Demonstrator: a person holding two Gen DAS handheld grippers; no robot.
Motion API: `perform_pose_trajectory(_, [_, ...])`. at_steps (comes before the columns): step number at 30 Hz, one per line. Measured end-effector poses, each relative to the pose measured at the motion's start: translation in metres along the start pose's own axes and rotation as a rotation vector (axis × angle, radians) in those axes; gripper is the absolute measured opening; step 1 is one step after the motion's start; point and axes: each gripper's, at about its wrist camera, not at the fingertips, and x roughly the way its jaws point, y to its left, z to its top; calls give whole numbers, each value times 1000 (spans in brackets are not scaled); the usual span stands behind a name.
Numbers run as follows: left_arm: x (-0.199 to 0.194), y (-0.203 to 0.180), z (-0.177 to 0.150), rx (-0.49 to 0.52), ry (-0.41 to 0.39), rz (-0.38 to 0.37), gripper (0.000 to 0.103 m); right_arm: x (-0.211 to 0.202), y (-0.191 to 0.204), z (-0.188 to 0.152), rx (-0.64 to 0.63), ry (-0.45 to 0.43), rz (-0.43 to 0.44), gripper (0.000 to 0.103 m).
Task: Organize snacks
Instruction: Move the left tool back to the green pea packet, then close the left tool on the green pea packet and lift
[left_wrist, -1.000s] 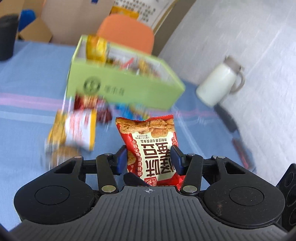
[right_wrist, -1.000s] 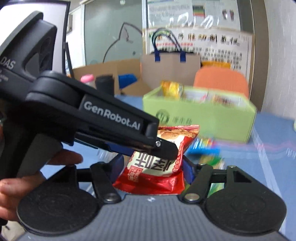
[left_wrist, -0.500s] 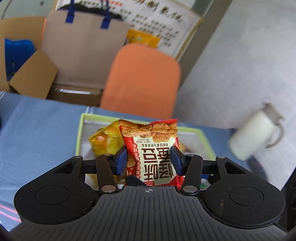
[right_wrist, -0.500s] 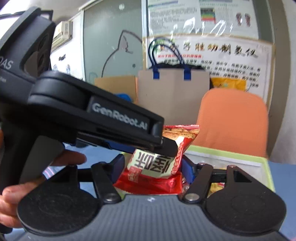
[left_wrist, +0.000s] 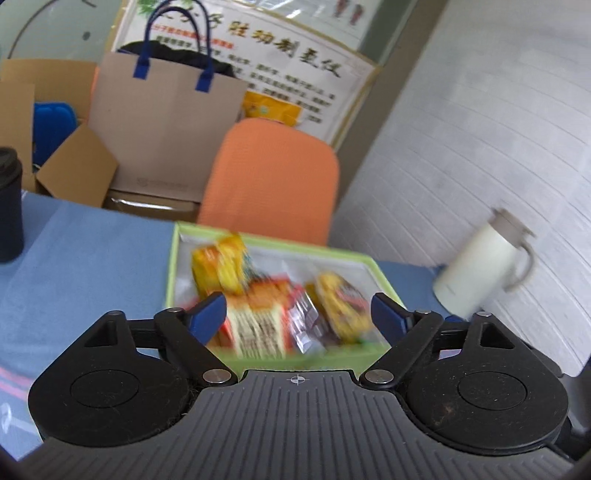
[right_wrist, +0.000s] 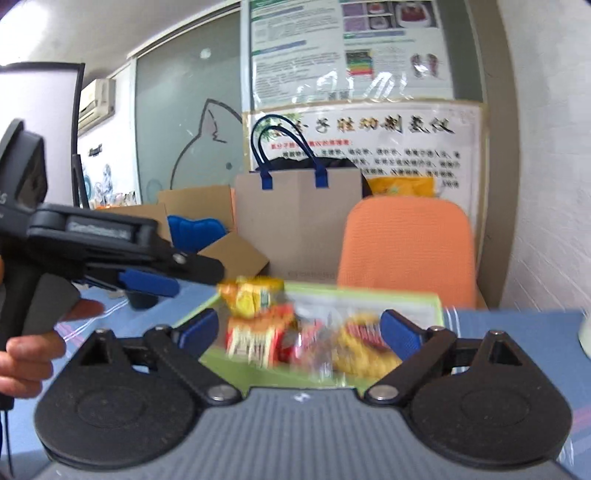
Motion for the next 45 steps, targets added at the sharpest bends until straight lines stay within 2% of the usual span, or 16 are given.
perform_pose_trajectory(3, [-11,-10,-37,6,52,-27,75,-24,3,-35,59,67,-23,93])
perform_pose_trajectory(7, [-16,-15,-90,-22,149,-25,75,-39,17,-87,122,180,10,93])
perform_pose_trajectory(11, [-21,-10,-119,-72,215,-30,73,-31,26,-109,156,227,37,93])
perform_pose_trajectory(16, [-43,-2,-127,-90,201,-8,74,-29,46,-114,158,240,66,93])
perform_pose_trajectory(21, [-46,5,-133,-107,217,-15,74,-56,74,-126,156,248,117,93])
perform_pose_trajectory(27, [-36,-4,-141,-115,266,-61,74,-60,83,-124,100,235,17,93])
perform_pose_trajectory(31, [-23,-15,-144,-87,317,-73,73,-51,87,-122,73,231,21,93])
perform_pose_trajectory(38, [-4,-30,-148,-40,377,-98,66,-42,96,-124,-8,233,-20,93])
perform_pose_trajectory(41, [0,-30,-152,-32,383,-89,61,-38,95,-126,-11,245,-17,84])
perform_pose_trajectory(43, [-1,-32,-154,-14,377,-84,56,-34,95,-130,-11,262,-6,67])
perform_pose_trajectory(45, [-1,-36,-157,31,384,-77,22,-36,99,-132,-40,249,-22,62])
